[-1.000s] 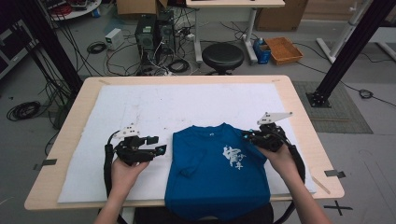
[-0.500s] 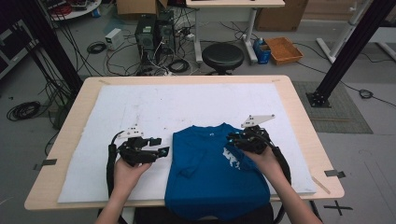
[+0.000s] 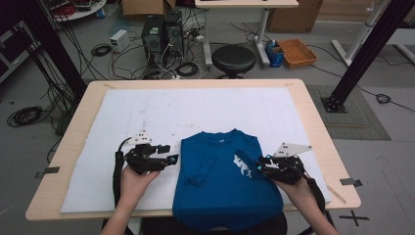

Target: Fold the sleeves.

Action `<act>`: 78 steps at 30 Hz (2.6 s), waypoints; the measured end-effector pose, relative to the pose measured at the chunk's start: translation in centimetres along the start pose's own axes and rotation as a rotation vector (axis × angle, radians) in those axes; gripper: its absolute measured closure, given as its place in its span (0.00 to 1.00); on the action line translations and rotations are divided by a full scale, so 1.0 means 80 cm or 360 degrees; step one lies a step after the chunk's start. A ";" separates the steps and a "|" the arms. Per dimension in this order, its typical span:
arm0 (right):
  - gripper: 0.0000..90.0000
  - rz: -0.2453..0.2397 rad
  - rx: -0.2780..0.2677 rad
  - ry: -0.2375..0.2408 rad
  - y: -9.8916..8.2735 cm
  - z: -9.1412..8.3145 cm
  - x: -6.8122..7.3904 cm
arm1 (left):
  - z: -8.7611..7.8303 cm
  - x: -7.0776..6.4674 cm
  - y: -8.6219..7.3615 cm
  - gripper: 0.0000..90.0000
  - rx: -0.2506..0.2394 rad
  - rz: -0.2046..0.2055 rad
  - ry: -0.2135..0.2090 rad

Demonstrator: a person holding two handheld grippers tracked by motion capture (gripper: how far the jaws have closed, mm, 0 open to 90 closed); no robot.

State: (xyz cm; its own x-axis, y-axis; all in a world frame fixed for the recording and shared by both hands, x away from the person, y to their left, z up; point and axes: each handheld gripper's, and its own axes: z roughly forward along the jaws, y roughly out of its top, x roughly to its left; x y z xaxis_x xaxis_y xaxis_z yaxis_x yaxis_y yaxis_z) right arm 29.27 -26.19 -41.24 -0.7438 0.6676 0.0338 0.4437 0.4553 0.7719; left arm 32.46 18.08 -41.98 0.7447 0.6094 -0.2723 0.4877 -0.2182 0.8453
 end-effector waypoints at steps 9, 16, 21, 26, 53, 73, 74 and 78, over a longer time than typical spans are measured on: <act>0.99 -0.0065 0.0130 0.0065 -0.009 0.023 0.002 | 0.003 0.001 -0.001 0.46 0.0017 -0.0006 -0.0003; 0.99 -0.0221 0.0130 0.0197 -0.007 0.025 0.019 | 0.004 0.000 -0.001 0.46 0.0018 -0.0001 -0.0004; 0.90 -0.0258 0.0142 0.0225 -0.009 0.028 0.019 | 0.004 -0.001 -0.001 0.46 0.0018 0.0005 -0.0011; 0.81 -0.0211 0.0040 0.0187 -0.005 0.013 0.009 | 0.005 -0.001 -0.001 0.46 0.0014 0.0007 -0.0010; 0.76 -0.0139 -0.0025 0.0168 0.003 0.016 -0.012 | 0.009 -0.002 0.005 0.45 0.0012 0.0035 0.0012; 0.52 0.0120 -0.0274 -0.0055 0.040 -0.007 -0.096 | 0.036 0.016 0.050 0.43 -0.0088 0.0136 0.0052; 0.51 0.0122 -0.0276 -0.0063 0.039 -0.008 -0.098 | 0.035 0.015 0.049 0.43 -0.0083 0.0143 0.0055; 0.48 0.0144 -0.0285 -0.0073 0.033 -0.011 -0.102 | 0.033 0.013 0.048 0.42 -0.0105 0.0148 0.0057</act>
State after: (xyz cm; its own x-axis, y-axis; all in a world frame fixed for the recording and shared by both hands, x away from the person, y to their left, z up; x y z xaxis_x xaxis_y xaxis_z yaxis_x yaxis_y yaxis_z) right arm 36.07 -30.92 -38.91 -0.6796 0.7289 0.0822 0.4085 0.2830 0.8678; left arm 36.31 15.81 -40.21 0.7678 0.6161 -0.1756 0.3852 -0.2249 0.8950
